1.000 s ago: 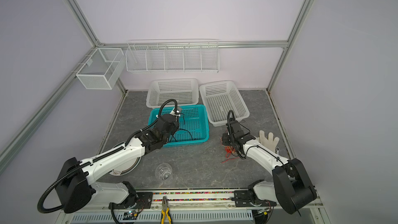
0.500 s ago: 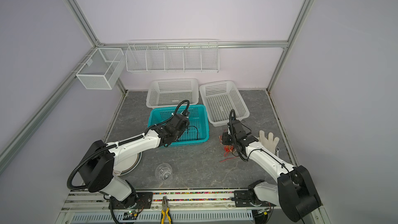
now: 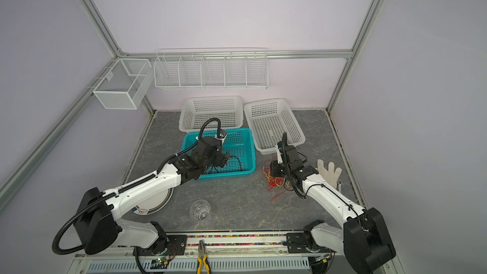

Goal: Untangle the cables

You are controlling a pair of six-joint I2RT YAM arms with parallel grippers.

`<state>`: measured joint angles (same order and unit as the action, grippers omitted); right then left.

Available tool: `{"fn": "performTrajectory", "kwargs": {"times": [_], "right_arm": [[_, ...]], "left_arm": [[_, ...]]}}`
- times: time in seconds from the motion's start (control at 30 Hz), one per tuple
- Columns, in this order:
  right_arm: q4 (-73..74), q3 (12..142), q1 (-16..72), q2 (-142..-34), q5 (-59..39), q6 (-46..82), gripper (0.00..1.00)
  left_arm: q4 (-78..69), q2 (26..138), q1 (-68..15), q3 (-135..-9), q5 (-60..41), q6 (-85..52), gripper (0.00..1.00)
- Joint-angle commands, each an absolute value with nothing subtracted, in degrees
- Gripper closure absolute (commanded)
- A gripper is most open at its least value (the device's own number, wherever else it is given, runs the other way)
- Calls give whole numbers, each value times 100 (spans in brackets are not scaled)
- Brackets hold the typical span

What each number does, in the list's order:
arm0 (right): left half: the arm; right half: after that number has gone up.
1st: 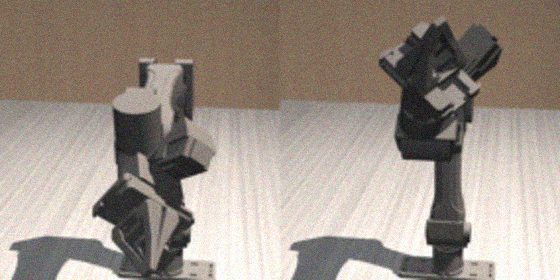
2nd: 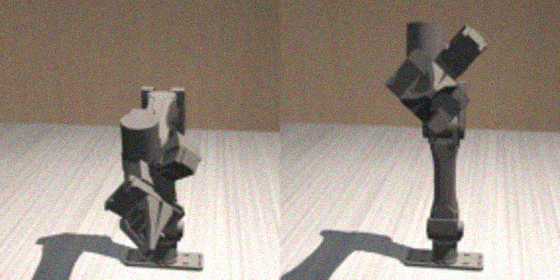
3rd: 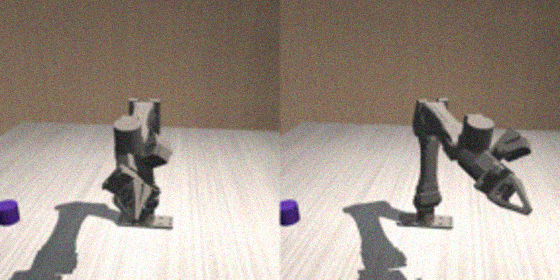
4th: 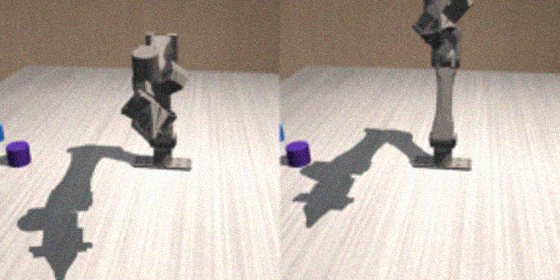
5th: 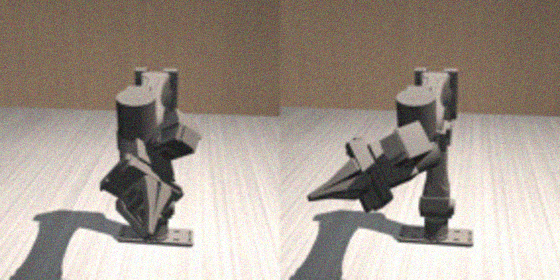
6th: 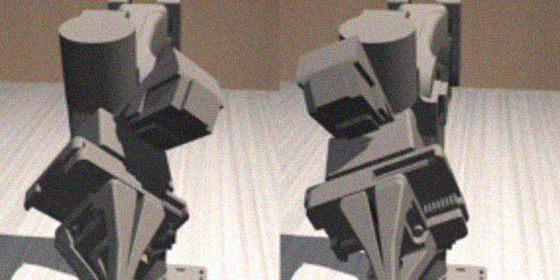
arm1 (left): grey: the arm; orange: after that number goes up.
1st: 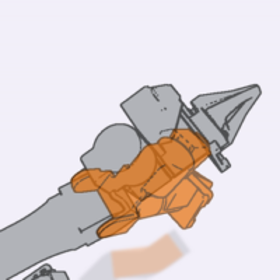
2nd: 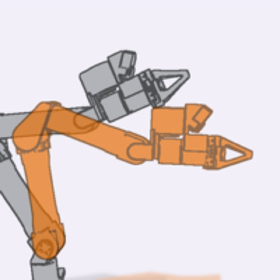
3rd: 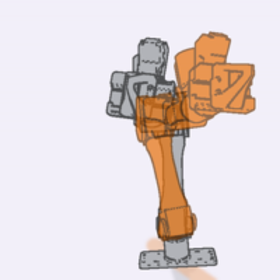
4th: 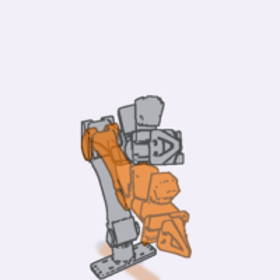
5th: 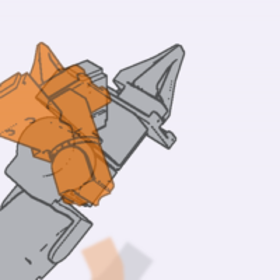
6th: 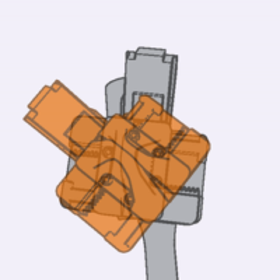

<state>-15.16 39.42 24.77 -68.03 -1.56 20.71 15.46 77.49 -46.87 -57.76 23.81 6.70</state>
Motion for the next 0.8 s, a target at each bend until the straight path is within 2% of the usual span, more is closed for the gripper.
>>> {"fn": "performTrajectory", "kwargs": {"times": [0.0,0.2,0.47,0.7,0.77], "right_arm": [[-1433,4117,2553,-6855,-387,1989,67],[-1666,4157,2569,-6755,245,2143,66],[-2301,4118,2467,-6241,959,2133,59],[-2611,3947,2440,-5572,584,2106,59],[-2783,3938,2439,-5363,754,2172,58]], "left_arm": [[1177,7395,-4673,-5516,1770,613,1],[931,7139,-4734,-5452,1101,496,0],[802,7549,-5366,-5761,1050,615,0],[399,8087,-5520,-5955,599,370,1],[363,8256,-5591,-6065,505,365,2]]}}
